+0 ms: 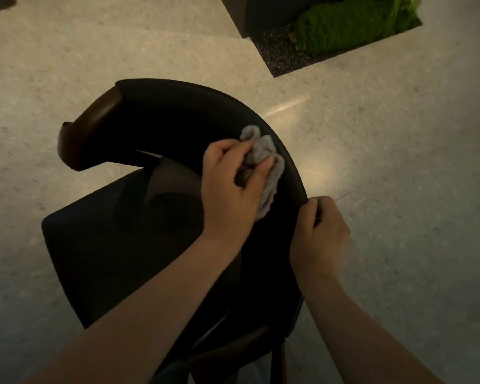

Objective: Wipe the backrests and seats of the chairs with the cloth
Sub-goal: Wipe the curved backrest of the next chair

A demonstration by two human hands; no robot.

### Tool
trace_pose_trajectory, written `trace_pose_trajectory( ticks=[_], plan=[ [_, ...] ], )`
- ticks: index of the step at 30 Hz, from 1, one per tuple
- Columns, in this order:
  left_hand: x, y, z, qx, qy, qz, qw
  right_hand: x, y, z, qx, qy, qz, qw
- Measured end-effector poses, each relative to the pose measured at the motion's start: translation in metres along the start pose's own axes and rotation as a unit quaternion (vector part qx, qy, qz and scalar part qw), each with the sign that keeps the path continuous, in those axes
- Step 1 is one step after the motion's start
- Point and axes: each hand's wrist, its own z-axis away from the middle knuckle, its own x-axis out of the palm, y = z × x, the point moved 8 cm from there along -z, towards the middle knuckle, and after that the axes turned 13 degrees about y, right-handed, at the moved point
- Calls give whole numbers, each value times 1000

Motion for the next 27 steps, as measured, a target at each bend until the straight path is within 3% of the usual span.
trace_pose_trajectory(
  ticks=[4, 10, 17, 21, 27],
  plan=[
    [21, 26, -14, 15, 2, -14, 1000, 3, 2, 0, 4, -11, -1, 1000],
    [44, 22, -29, 20, -12, -119, 993, 1, -1, -1, -5, -7, 10, 1000],
    [9, -14, -38, -89, 110, -82, 986, 2, 0, -1, 0, -13, -3, 1000],
    [-13, -53, -15, -152, 85, -111, 978, 2, -1, 0, -13, -14, -18, 1000],
    [-3, -13, -13, -48, 127, -46, 990, 2, -2, 0, -20, -7, -19, 1000]
  ],
)
